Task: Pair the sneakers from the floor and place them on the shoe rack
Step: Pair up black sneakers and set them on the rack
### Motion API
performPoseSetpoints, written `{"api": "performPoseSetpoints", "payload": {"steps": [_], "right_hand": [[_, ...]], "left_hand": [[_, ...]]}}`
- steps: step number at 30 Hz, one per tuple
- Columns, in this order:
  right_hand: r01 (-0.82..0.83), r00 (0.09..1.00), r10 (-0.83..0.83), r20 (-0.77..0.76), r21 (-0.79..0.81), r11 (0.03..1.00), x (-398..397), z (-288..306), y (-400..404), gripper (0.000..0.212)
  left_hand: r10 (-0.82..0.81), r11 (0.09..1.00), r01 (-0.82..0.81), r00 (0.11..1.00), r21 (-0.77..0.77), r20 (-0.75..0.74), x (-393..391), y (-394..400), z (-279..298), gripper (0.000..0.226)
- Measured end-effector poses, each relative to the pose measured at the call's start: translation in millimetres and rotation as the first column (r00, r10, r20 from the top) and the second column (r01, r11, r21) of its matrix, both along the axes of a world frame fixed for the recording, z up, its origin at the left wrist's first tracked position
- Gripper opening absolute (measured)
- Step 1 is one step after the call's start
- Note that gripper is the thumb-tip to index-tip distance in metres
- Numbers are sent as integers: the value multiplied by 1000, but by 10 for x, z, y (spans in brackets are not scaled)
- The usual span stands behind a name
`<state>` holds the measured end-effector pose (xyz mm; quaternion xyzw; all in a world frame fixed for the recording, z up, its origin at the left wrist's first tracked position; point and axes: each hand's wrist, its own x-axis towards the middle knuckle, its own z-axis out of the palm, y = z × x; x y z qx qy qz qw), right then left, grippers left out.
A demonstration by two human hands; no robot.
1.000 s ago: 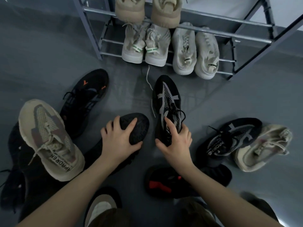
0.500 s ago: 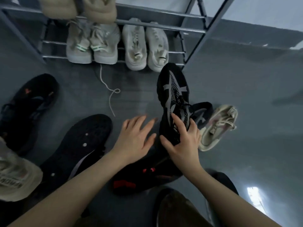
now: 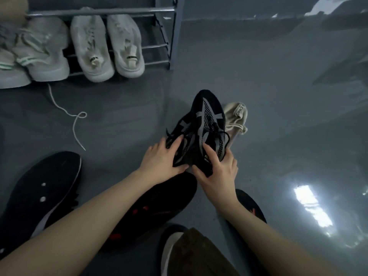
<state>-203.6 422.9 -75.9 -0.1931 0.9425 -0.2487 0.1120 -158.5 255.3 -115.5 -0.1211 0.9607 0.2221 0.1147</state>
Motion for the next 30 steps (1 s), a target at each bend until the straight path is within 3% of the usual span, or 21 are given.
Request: {"api": "performPoseSetpoints", "payload": {"steps": [3,6,9,18,22,27,30], "right_hand": [[4,1000,-5,-8,-39,999,-14,-14,-8,62],[17,1000,-15,15,-102,995,-10,-3,-83,61],[-69,996,76,43,-152,986,33,10,-224,63],[-247,958,264,111,-146,958,400,-94,-1105,63],[-321,936,326,132,-57,945,460,-283,-1331,66],[-373,925,357,132,123,920,517,-460,-1292,78],[-406,912,387,137,158,900,496,-484,-1267,82]], "left_hand": [[84,994,-78,994,79,-65,21,7,39,84],[182,983,-175,969,55,-164,152,-58,160,81],[300,952,-305,927,14,-224,370,-230,313,82],[690,715,-697,716,-55,-102,1081,-687,381,77],[721,683,-727,687,-77,-89,1136,-854,240,75],[634,770,-628,774,-114,12,1175,-787,104,97],[572,811,-570,820,-136,-28,1310,-800,70,103]]}}
